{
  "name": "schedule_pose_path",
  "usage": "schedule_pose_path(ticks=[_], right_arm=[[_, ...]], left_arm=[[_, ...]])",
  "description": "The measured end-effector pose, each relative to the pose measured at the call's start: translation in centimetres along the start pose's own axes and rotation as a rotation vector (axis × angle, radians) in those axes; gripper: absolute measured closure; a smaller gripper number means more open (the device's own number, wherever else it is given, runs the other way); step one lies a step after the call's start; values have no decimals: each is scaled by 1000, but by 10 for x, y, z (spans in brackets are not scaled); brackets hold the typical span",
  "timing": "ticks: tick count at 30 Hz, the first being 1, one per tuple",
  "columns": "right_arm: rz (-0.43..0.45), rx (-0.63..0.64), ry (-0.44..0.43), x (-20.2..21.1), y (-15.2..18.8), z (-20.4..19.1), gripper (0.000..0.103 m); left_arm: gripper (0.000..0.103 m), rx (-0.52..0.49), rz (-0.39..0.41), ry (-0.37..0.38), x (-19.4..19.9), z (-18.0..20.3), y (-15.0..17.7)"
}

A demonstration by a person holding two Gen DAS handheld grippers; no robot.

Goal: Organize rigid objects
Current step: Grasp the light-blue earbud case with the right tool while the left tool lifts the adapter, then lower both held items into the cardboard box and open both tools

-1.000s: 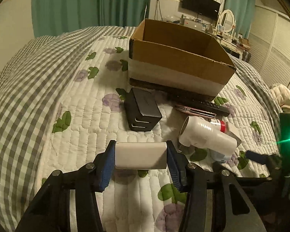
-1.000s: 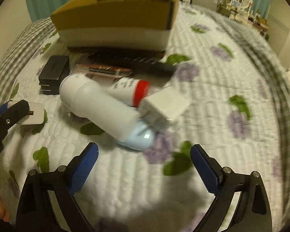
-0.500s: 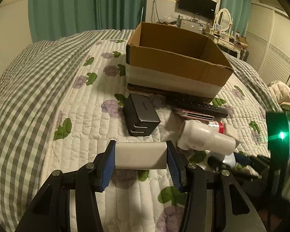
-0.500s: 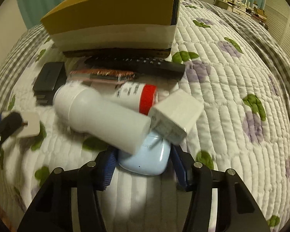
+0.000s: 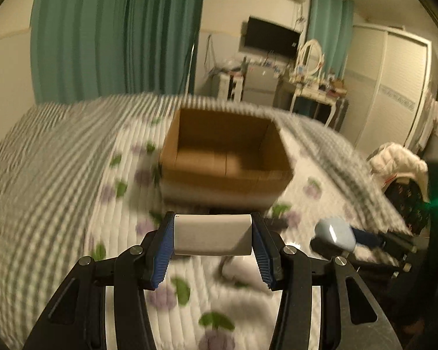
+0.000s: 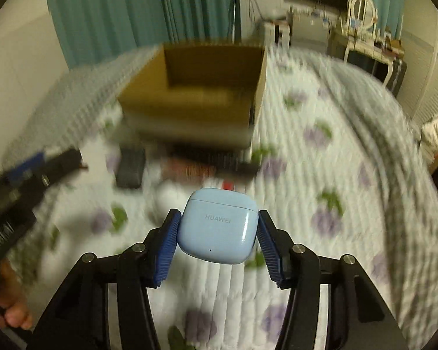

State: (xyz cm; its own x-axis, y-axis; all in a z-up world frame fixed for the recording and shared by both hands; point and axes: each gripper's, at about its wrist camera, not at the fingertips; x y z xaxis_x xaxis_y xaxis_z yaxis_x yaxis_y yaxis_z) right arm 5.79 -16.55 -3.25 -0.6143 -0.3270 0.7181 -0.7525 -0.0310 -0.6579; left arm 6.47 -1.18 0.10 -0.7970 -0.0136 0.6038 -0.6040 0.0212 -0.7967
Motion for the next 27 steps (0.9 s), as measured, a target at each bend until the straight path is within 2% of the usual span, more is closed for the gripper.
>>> schedule_pose_path(ticks=[5,9,12,15,19,22,27], right_arm=[[106,69,-10,25,-71,-5,50],[127,80,-33,16,-111,1,50],[121,100,-35,-2,-135,5,50],[115,108,-33,-18,-152,13,50],[98,116,-29,-48,-168,25,50],[78,121,-24,-71,-171,34,50],[53,104,-32,-103,-169,49,50]], left_arm=[[52,-57,76,2,0,11,-51],[52,-42,75,38,-26,15,-87],[52,-66,58,27,-54,22,-103],[52,-61,26,48,-84,25,-109],[52,-71,-14,27,-127,29,-105],[52,-75,-48,20,-159,29,-99],[52,-116,-70,-12,-187,31,-92]])
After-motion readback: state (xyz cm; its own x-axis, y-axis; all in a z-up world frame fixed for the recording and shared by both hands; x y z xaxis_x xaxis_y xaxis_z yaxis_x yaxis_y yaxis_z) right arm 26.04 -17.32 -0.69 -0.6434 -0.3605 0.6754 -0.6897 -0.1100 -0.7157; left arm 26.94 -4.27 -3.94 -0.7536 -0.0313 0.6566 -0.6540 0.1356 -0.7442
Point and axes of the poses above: each gripper's, at about its wrist camera, not at the fingertips, and x roughly against the way its jaws point, z to its right, y to its underside, and after that the axes turned 11 degrees about -y, right-handed
